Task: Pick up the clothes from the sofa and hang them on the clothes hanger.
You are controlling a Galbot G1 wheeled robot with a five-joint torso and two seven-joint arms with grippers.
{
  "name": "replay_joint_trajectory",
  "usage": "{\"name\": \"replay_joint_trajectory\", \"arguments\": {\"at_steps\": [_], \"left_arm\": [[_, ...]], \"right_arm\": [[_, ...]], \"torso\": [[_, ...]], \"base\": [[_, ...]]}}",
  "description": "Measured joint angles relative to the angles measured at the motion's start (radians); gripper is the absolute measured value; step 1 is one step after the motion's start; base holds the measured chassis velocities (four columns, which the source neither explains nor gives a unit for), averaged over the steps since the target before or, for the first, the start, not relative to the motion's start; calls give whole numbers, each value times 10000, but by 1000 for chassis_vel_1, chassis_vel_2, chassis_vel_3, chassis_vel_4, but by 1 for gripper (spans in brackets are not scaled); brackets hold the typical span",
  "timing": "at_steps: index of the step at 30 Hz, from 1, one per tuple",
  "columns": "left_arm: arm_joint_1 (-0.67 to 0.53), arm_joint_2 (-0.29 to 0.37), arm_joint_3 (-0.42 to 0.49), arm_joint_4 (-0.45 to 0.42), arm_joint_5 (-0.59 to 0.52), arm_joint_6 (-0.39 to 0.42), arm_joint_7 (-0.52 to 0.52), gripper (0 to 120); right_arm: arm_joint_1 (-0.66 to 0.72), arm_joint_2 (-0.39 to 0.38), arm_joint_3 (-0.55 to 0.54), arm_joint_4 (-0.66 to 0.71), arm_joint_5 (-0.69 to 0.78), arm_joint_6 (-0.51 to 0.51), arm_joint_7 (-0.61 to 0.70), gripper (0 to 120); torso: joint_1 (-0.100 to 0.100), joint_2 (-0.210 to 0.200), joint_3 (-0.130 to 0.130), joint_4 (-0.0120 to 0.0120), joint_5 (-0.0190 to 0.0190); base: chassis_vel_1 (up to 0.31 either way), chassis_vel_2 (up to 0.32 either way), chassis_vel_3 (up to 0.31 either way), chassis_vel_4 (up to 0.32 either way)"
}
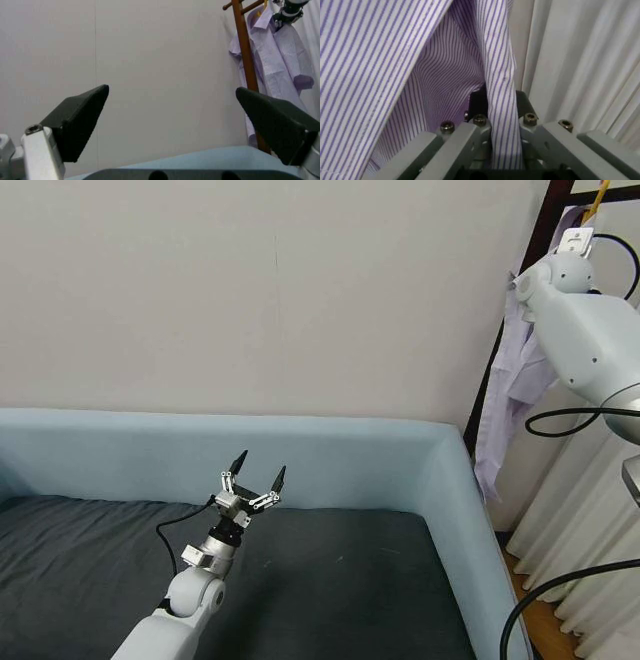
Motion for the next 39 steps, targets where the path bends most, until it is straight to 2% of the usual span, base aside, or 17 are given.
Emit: {"name": "replay_joint_trajectory", "arguments": {"at_steps": [15, 28, 39], "left_arm": [[213, 159, -216, -232, -3, -51, -17, 100], [259, -31, -139, -221, 122, -51, -19, 100], [301, -20, -158, -244, 147, -51, -21, 100]], "right_arm": [[408, 104, 252, -391, 1343, -558, 179, 1], [153, -403, 183, 555, 2470, -805, 884, 1], [-253, -695, 39, 1331, 2561, -1098, 912, 1]], "torso": [[-1, 0, 0, 0, 1], [-1, 1, -1, 1, -1], [-2, 1, -2, -4, -2]], "base": [[0, 0, 0, 0], [0, 0, 0, 0], [0, 0, 0, 0]]}}
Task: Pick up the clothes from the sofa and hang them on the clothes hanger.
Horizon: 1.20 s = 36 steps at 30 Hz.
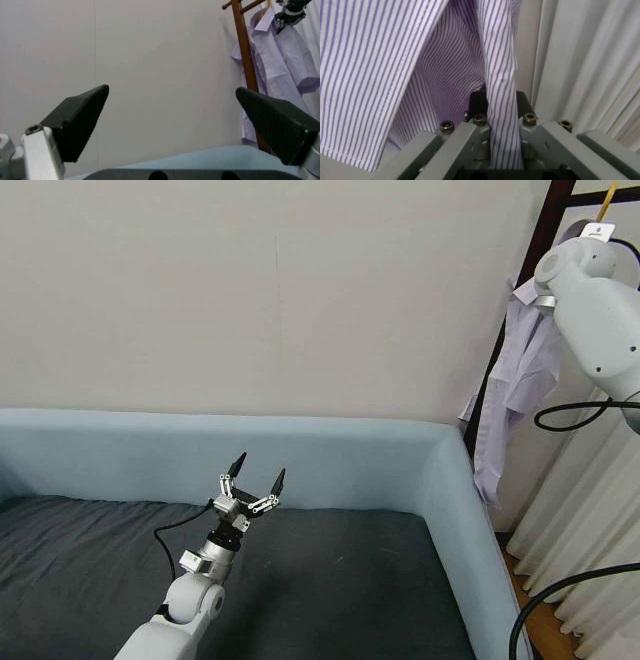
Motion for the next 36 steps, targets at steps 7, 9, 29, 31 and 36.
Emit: {"name": "replay_joint_trajectory", "arguments": {"at_steps": [7, 9, 29, 31, 36], "left_arm": [[54, -28, -43, 11, 29, -6, -3, 100], [98, -57, -81, 24, 61, -31, -4, 100], [2429, -480, -1078, -2354, -472, 555, -1627, 100], [2862, -487, -1193, -2820, -215, 905, -2220, 100], [4544, -874, -2141, -4603, 773, 2240, -3528, 100]], "right_arm": [[-388, -399, -300, 1246, -349, 394, -838, 15], [-696, -750, -445, 1913, -681, 1052, -1448, 25], [-11371, -3921, 4541, 9900, -3075, 9277, -8168, 94], [-12037, -3769, 4805, 10129, -3380, 9510, -8394, 98], [-14317, -2334, 5508, 10941, -4936, 9902, -9049, 100]], "torso": [[0, -2, 4, 7, 7], [1, -2, 5, 7, 10], [0, -2, 1, 0, 8], [0, -1, 0, -3, 6], [0, 0, 0, 20, 8]], "base": [[0, 0, 0, 0], [0, 0, 0, 0], [0, 0, 0, 0], [0, 0, 0, 0], [0, 0, 0, 0]]}}
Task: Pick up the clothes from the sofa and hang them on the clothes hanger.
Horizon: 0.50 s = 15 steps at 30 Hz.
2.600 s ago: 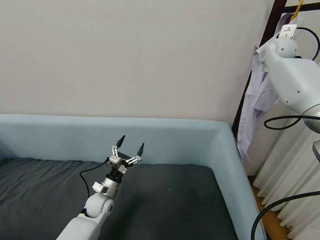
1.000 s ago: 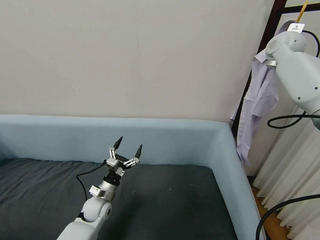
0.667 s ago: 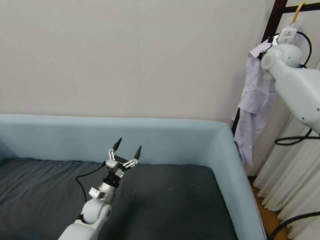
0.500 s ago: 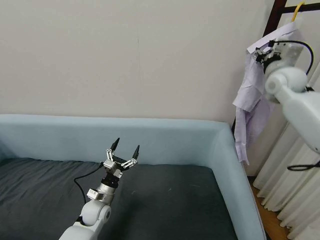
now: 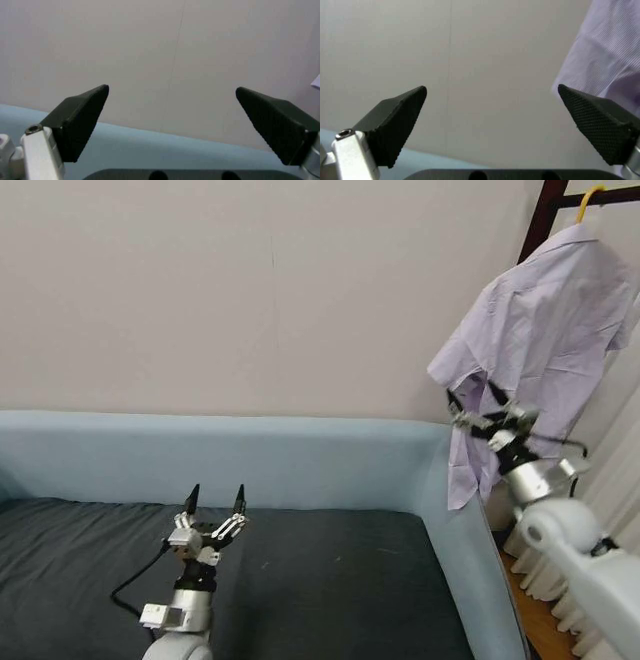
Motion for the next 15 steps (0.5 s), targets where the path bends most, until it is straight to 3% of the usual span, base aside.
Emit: {"name": "replay_joint_trajectory", "arguments": {"at_steps": [1, 4, 5, 8, 10, 15], "left_arm": [[0, 0, 0, 0, 0, 0, 0, 100], [493, -528, -424, -468, 617, 379, 147, 100], [493, -528, -424, -468, 617, 379, 147, 100], [840, -1050, -492, -553, 1252, 193, 383, 100], [987, -1164, -452, -598, 1450, 195, 461, 100], [1652, -1247, -102, -1026, 1831, 840, 533, 100]], "right_arm": [[0, 0, 0, 0, 0, 0, 0, 100], [-2273, 1604, 1575, 927, -1993, -505, 326, 100], [-2273, 1604, 1575, 927, -1993, -505, 326, 100], [-4175, 2930, 2908, 1919, -3134, -1475, 435, 100], [-4636, 3297, 3213, 2177, -3436, -1671, 480, 100], [-6156, 4741, 3986, 3051, -4700, -2307, 863, 100]], "torso": [[0, 0, 0, 0, 0], [1, 0, 1, -22, -2], [1, 0, 1, -22, -2], [1, 1, 0, -25, -4], [0, 1, -1, -21, -5], [0, 1, 0, -16, -5]], "base": [[0, 0, 0, 0], [0, 0, 0, 0], [0, 0, 0, 0], [0, 0, 0, 0], [0, 0, 0, 0], [0, 0, 0, 0]]}}
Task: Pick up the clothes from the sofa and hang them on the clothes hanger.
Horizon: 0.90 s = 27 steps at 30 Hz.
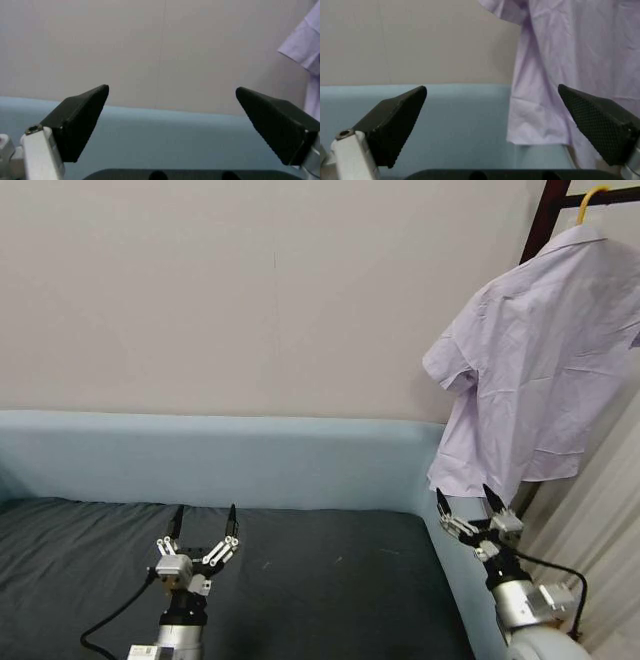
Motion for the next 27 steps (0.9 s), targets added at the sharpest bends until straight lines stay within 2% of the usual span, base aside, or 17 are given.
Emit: {"name": "replay_joint_trajectory", "arguments": {"at_steps": [2, 6, 27], "left_arm": [[248, 162, 90, -309, -8, 484, -4, 100], [373, 283, 116, -429, 41, 772, -9, 100], [329, 310, 128, -400, 15, 755, -10, 100]], "right_arm": [[-631, 640, 108, 409, -365, -242, 239, 100], [-1005, 1037, 110, 645, -617, -472, 425, 100], [-884, 965, 4, 578, -541, -483, 446, 100]], "torso": [[0, 0, 0, -1, -2], [-1, 0, 0, 0, -4], [1, -1, 2, 0, -1]], "base": [[0, 0, 0, 0], [0, 0, 0, 0], [0, 0, 0, 0]]}}
